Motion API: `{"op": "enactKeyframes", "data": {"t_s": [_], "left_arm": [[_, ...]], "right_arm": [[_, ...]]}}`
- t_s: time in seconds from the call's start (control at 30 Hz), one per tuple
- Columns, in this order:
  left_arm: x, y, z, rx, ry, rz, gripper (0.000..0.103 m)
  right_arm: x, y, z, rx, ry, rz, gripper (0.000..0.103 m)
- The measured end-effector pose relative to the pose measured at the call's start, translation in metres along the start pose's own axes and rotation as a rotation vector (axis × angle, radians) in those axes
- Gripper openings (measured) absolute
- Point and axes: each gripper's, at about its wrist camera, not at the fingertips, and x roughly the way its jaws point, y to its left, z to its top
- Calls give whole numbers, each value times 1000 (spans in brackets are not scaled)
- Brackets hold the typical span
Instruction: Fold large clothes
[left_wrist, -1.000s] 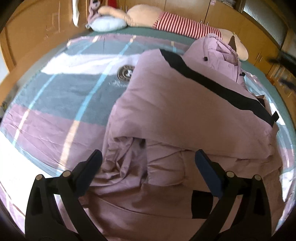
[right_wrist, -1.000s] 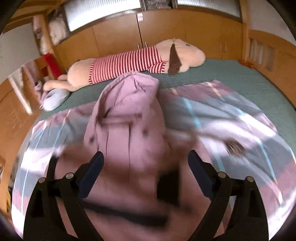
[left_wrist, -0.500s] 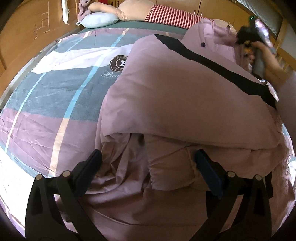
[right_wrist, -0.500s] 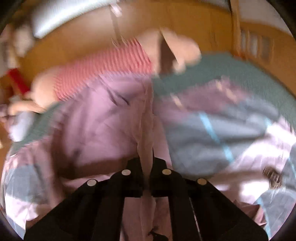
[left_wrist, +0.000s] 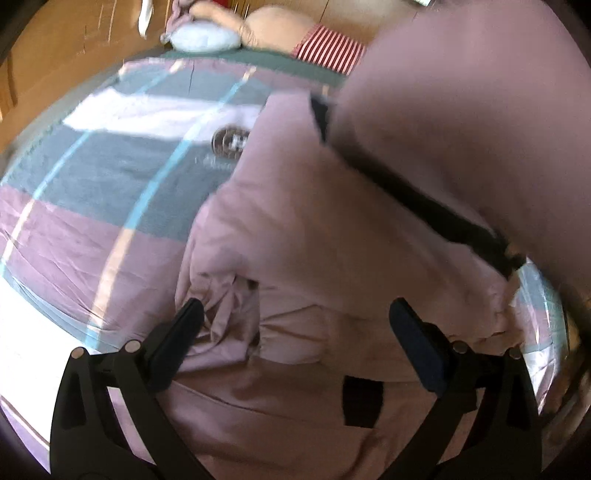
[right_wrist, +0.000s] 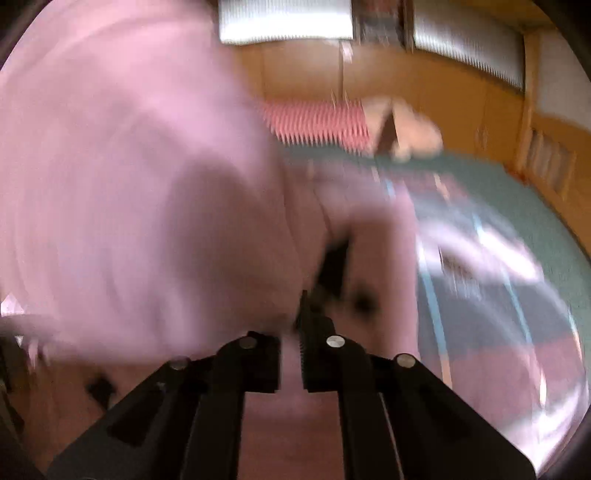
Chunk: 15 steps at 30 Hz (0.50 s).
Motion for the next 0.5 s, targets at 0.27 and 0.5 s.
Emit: {"op": "enactKeyframes", "data": {"t_s": [0.27, 0.5], "left_arm": [[-49, -29, -2, 190, -231, 216, 101], [-45, -21, -3, 43, -137, -184, 101]], "right_arm": [[-56, -10, -26, 166, -74, 52, 81], [-30, 37, 0, 310, 12, 444, 96]]}}
